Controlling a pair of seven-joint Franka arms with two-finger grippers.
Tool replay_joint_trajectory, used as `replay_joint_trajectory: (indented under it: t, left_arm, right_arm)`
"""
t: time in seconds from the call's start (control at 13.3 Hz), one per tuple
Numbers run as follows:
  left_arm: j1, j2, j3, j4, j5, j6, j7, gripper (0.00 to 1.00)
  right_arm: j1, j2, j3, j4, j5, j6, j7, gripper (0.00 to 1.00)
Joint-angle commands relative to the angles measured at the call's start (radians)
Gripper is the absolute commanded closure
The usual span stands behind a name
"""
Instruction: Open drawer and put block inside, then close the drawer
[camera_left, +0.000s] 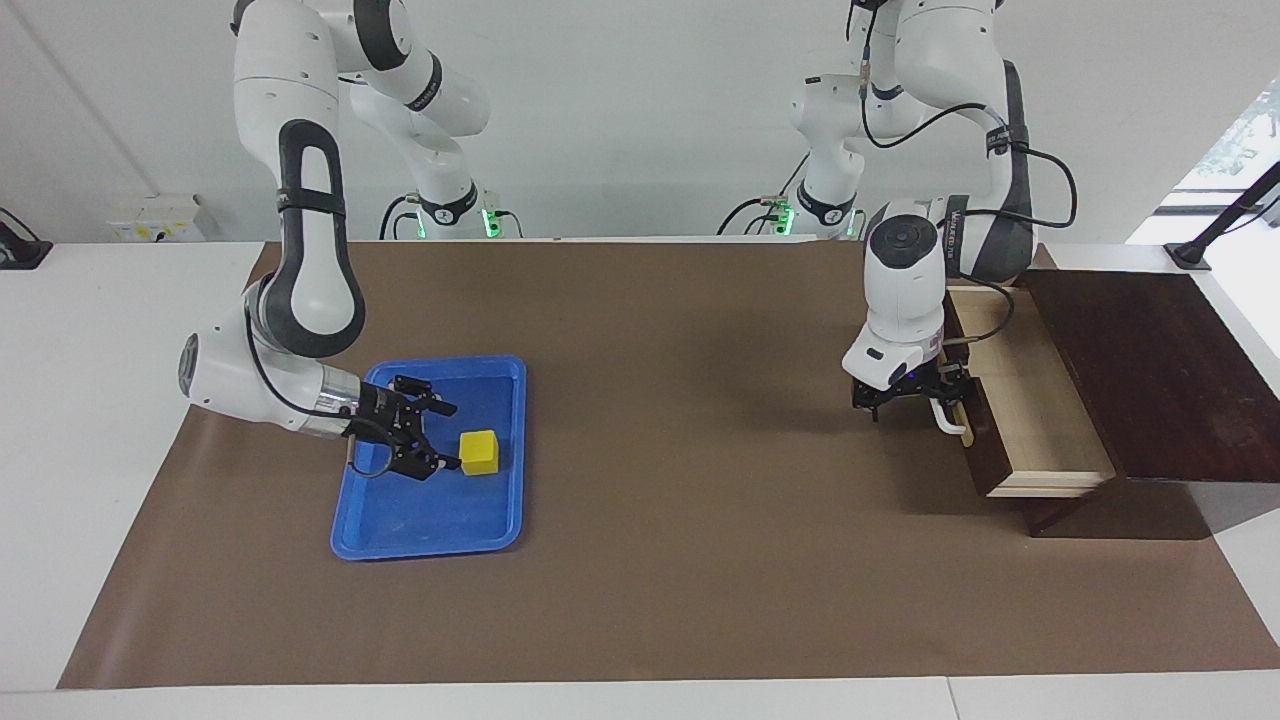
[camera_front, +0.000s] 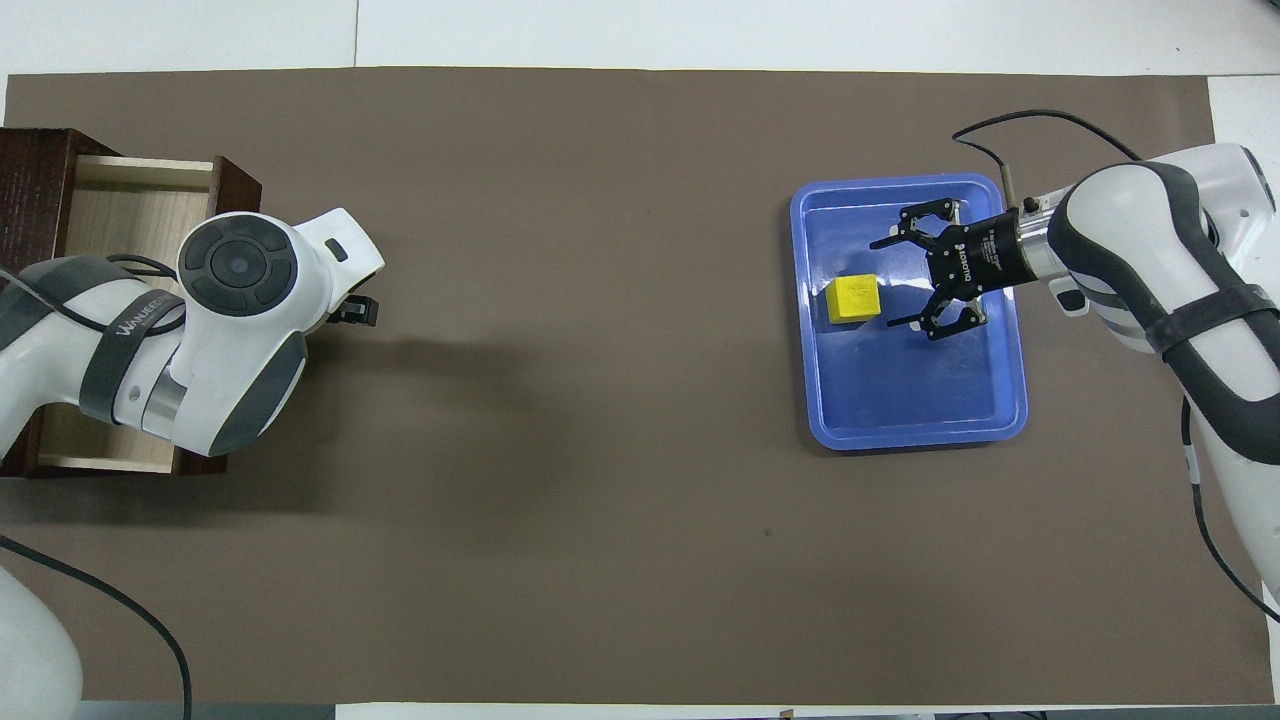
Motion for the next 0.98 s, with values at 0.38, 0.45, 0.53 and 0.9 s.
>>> replay_joint_trajectory:
  t: [0.38, 0.45, 0.53, 0.9]
  left_arm:
    - [-0.038, -0.007, 0.002, 0.263, -0.075, -0.391, -0.015, 0.00]
    - [-0.038, -0.007, 0.004, 0.333, -0.147, -0.470, -0.024, 0.00]
    - [-0.036, -0.009, 0.004, 0.387, -0.198, -0.534, -0.068, 0.00]
    - [-0.054, -0.135, -0.008, 0.389, -0.457, -0.621, -0.506, 0.00]
  right_arm:
    - [0.018, 0.039, 0.004, 0.004, 0.025, 0.051, -0.048, 0.00]
    - [0.019, 0.039, 0.004, 0.004, 0.025, 0.055, -0.050, 0.00]
    - [0.027, 0.039, 0.005, -0.002, 0.028, 0.068, -0.050, 0.00]
    - [0.035, 0.039, 0.004, -0.009, 0.028, 0.081, -0.050, 0.00]
